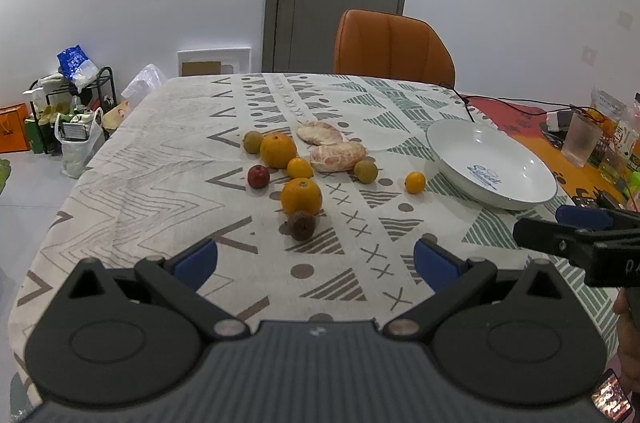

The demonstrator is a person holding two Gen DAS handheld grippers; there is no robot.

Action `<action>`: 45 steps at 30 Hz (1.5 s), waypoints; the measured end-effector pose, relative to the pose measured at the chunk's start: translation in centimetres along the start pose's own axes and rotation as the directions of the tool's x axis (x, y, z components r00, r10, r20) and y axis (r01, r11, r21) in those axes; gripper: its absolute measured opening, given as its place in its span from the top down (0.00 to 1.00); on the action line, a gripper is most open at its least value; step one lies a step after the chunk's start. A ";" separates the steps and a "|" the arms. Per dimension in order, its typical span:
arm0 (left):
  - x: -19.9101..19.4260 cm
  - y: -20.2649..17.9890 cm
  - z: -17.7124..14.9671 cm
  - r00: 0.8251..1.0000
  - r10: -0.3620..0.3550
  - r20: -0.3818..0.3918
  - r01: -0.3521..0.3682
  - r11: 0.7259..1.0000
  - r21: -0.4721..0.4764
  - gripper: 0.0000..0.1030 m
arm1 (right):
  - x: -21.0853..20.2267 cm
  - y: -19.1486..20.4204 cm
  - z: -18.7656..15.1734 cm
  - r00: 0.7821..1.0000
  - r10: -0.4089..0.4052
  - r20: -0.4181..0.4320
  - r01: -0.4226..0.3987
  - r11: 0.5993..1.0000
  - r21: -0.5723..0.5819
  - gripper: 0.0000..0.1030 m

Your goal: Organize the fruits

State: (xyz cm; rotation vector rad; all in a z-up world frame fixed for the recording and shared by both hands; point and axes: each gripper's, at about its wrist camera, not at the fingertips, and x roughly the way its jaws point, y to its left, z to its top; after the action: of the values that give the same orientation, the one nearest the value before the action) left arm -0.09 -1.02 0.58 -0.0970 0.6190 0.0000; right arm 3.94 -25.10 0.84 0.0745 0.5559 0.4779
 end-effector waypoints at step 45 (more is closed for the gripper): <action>6.1 2.1 -0.4 1.000 -0.022 -0.005 0.022 0.997 -0.074 0.48 | 5.2 0.0 0.1 0.995 0.091 -0.035 -0.091 0.996 -0.021 0.13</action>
State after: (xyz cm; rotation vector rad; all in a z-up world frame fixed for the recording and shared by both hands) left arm 4.52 0.86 -3.48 -0.1753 0.6237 0.0015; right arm 7.91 -22.73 -1.59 0.0707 0.5826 0.5749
